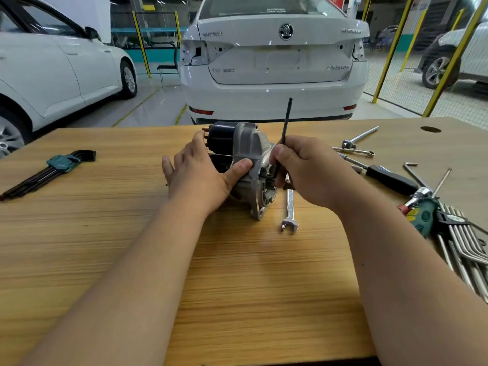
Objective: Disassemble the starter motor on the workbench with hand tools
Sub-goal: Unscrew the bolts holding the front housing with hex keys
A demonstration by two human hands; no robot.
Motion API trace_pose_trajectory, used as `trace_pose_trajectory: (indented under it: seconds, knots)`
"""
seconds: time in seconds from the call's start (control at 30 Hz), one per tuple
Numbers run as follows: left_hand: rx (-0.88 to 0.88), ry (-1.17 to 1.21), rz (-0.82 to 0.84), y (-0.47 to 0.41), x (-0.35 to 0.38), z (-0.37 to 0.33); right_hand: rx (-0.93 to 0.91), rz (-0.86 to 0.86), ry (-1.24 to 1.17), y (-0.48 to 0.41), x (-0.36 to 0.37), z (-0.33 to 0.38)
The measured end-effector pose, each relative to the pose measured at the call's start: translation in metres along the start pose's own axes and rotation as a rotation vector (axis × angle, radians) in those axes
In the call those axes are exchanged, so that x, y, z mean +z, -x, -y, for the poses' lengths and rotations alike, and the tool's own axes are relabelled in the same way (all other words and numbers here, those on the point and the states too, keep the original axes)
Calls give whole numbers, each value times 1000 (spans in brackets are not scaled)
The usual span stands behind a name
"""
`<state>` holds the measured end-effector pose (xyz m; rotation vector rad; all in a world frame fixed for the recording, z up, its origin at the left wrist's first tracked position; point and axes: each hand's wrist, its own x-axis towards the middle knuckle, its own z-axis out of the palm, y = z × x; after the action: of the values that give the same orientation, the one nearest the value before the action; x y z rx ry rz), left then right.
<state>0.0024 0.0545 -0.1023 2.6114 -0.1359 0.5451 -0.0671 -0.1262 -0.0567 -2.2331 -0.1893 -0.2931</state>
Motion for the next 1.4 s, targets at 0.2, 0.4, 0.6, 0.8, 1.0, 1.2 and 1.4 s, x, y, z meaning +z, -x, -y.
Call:
trace_pose_trajectory:
  seconds: [0.2, 0.4, 0.6, 0.8, 1.0, 1.2, 1.4]
  knots:
    - [-17, -151, -83, 3, -1, -7, -7, -46, 62, -2, 1, -6]
    - [38, 119, -21, -2, -11, 12, -25, -113, 133, -3, 6, -8]
    - [118, 229, 65, 5, -8, 9, -18, -154, 121, -4, 11, -4]
    - [111, 231, 70, 5, -9, 8, 125, -109, -130, -1, 8, -2]
    - [100, 252, 67, 4, -6, 10, 111, 40, -156, 3, 0, -7]
    - [112, 186, 39, 4, -6, 10, 58, 37, 61, 6, -3, -7]
    - [104, 117, 13, 3, -8, 9, 15, 29, 152, 4, -1, -7]
